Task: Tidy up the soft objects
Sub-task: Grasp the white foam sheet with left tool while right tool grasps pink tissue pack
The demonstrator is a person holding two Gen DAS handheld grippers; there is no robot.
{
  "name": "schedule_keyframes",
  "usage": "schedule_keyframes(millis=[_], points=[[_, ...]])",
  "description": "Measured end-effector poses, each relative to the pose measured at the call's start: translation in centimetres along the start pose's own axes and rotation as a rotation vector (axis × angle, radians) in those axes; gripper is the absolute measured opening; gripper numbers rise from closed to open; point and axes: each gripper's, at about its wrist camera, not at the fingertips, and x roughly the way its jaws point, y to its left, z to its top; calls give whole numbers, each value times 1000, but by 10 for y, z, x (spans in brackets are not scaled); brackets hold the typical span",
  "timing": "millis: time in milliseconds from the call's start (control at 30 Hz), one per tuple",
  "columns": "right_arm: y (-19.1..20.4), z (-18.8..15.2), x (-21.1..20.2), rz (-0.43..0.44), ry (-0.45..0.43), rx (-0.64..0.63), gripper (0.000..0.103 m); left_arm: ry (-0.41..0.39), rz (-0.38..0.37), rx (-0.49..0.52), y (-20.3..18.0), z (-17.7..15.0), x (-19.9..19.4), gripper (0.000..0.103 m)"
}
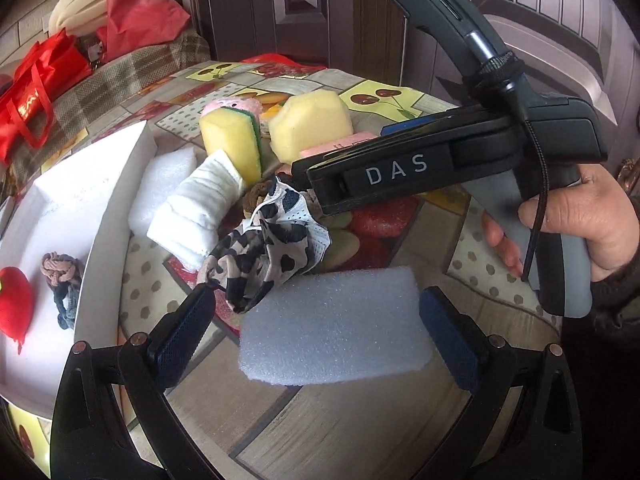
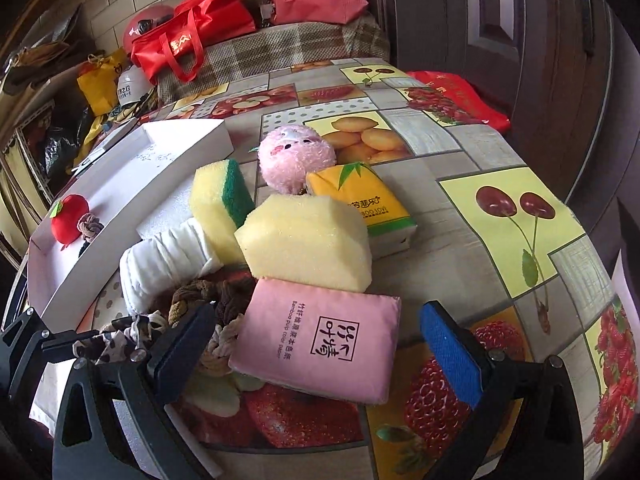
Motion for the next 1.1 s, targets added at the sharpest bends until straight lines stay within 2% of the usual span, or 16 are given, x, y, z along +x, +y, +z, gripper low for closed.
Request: schedule_keyframes(millis=[100, 267, 400, 500, 567, 600, 833, 1000, 1100], points=[[-8, 0, 4, 8, 25, 40, 102, 4, -5, -17, 4, 1, 1, 102], [-8, -1, 4, 12, 37, 41, 102, 8, 23, 26, -5, 1, 1, 102], [-4, 1, 5, 3, 42, 16, 97, 34, 43, 85, -17, -1, 4, 102], [-5, 1, 4, 14, 38, 18, 87, 48, 57, 103, -20, -2, 7, 102], [-4, 1, 4, 22, 34, 16, 81, 49, 53, 84, -15, -1, 8, 101], [-4, 1, 3, 26, 33, 14, 79, 49, 45, 68, -12, -1, 8, 91], [-13, 1, -2, 52, -3, 65, 74, 27, -5, -27, 6, 0, 4, 91], [-12, 1, -12, 50, -53, 73, 74, -8, 11, -31, 6, 2, -2, 91], [-14, -1, -21, 52, -106, 81, 74, -76, 34, -34, 6, 0, -16, 91]])
